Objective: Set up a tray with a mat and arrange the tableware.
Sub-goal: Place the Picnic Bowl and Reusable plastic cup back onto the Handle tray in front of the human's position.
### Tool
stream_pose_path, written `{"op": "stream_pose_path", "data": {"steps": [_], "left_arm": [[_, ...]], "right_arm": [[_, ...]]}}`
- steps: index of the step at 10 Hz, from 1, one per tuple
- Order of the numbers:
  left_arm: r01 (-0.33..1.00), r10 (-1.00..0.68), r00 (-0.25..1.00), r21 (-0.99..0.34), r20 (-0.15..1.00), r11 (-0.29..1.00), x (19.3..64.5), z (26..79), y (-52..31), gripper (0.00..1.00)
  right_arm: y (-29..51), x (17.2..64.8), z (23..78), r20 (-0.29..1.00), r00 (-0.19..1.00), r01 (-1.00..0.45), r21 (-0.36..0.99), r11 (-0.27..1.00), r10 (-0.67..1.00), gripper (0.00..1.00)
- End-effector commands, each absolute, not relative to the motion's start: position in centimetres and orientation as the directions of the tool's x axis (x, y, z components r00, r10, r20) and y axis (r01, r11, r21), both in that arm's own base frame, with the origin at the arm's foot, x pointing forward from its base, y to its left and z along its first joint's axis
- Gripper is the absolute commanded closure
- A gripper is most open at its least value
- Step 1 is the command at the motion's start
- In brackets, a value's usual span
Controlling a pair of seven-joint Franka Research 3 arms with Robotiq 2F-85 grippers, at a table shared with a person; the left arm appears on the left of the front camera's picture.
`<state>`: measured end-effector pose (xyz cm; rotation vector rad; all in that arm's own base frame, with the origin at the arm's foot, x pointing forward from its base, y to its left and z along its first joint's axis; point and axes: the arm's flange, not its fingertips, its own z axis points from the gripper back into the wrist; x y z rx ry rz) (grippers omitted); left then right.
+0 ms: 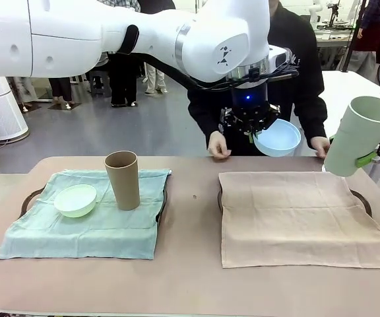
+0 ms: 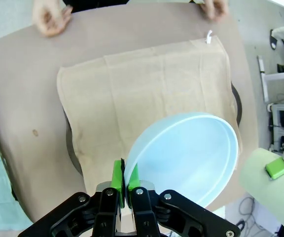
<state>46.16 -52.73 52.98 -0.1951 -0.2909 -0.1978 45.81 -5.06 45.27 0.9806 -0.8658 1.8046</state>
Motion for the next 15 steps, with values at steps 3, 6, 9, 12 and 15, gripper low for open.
{"op": "stream_pose_path", "data": {"steps": [3, 6, 9, 12, 15], "left_arm": [[0.232, -0.172, 0.938, -0.175, 0.3, 0.957, 46.3, 53.4, -52.6, 1.0], [0.177, -0.147, 0.977, -0.205, 0.155, 0.963, 49.0, 48.5, -52.0, 0.96], [0.14, -0.131, 0.99, -0.225, 0.053, 0.964, 51.5, 41.7, -51.0, 0.96], [0.123, -0.11, 0.991, -0.184, 0.079, 0.975, 51.5, 41.6, -50.6, 0.96], [0.13, -0.12, 0.991, -0.193, 0.063, 0.973, 51.9, 39.0, -51.0, 0.96]], "right_arm": [[-5.0, 46.0, 45.4, 0.879, -0.307, -0.913, -0.165, -0.372, 0.364, 1.0], [-7.2, 50.3, 41.1, 0.936, -0.129, -0.96, -0.036, -0.276, 0.327, 0.19], [-9.0, 54.9, 32.2, 0.958, 0.022, -0.963, 0.097, -0.251, 0.286, 0.19], [-8.7, 52.4, 31.6, 0.948, -0.007, -0.963, 0.08, -0.257, 0.319, 0.19], [-9.1, 53.6, 30.5, 0.95, -0.001, -0.964, 0.082, -0.252, 0.313, 0.19]]}}
